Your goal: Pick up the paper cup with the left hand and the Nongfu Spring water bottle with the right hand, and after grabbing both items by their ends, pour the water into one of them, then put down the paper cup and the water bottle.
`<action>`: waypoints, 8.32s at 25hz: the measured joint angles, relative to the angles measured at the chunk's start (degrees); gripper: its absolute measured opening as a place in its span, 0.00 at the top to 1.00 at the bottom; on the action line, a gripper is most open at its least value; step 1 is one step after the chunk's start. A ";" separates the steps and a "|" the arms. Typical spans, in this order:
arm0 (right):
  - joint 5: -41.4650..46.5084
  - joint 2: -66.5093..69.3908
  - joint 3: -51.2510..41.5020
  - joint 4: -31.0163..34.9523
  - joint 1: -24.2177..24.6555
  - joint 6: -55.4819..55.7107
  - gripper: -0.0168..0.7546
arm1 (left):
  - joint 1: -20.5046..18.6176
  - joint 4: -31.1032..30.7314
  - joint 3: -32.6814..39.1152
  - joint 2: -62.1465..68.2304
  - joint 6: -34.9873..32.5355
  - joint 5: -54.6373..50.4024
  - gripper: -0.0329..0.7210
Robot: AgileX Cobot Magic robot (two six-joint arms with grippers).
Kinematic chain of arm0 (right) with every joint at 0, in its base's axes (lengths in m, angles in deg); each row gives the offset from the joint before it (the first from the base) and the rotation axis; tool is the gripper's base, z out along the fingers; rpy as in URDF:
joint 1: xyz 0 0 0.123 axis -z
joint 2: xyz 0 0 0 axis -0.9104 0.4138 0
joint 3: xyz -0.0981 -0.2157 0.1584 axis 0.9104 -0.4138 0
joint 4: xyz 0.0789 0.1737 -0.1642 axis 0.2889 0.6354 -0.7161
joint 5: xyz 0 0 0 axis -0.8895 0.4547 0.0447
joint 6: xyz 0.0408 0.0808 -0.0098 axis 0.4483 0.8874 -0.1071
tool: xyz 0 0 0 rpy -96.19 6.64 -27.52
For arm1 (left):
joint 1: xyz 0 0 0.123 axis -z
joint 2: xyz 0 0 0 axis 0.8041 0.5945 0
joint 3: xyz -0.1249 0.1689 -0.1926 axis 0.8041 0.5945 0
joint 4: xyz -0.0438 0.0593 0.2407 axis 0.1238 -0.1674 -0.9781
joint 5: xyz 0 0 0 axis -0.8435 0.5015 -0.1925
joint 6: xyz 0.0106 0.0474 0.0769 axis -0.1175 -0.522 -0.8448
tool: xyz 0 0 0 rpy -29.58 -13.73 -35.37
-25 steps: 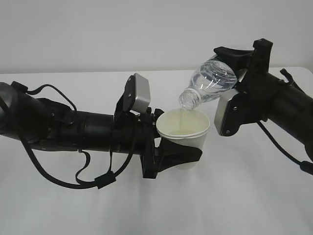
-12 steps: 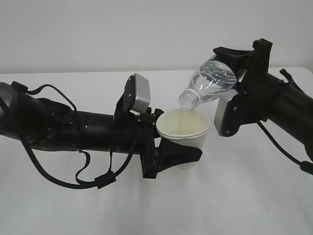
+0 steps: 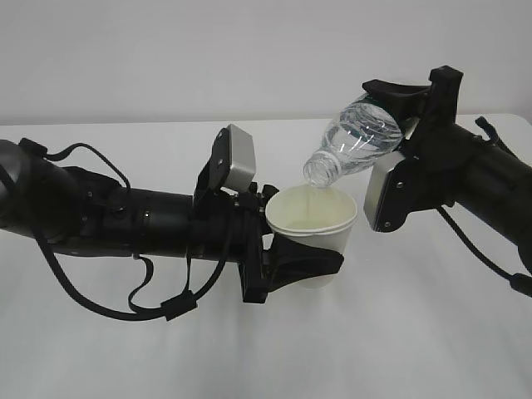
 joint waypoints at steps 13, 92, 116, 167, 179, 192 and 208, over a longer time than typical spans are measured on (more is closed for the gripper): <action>0.00 0.00 0.00 0.00 0.00 0.00 0.43 | 0.00 0.00 0.00 0.00 0.00 0.00 0.36; -0.09 0.00 0.00 -0.10 0.00 -1.45 0.43 | 0.00 0.19 0.00 0.00 0.00 0.00 0.45; -0.30 0.00 0.00 0.48 0.00 -1.78 0.43 | 0.00 0.19 0.00 0.00 0.08 1.08 0.43; -0.40 0.00 0.00 1.52 0.00 -5.33 0.43 | 0.00 -1.22 0.00 0.00 0.08 1.19 0.43; -0.40 0.00 0.00 1.80 0.00 -5.56 0.43 | 0.00 -1.34 0.00 0.00 0.08 0.08 0.43; -0.40 0.00 0.00 1.80 0.00 -5.65 0.43 | 0.00 -0.83 0.00 0.00 0.08 -1.03 0.43; -0.40 0.00 0.00 1.80 0.00 -6.27 0.43 | 0.00 -0.05 0.00 0.00 0.08 -1.51 0.43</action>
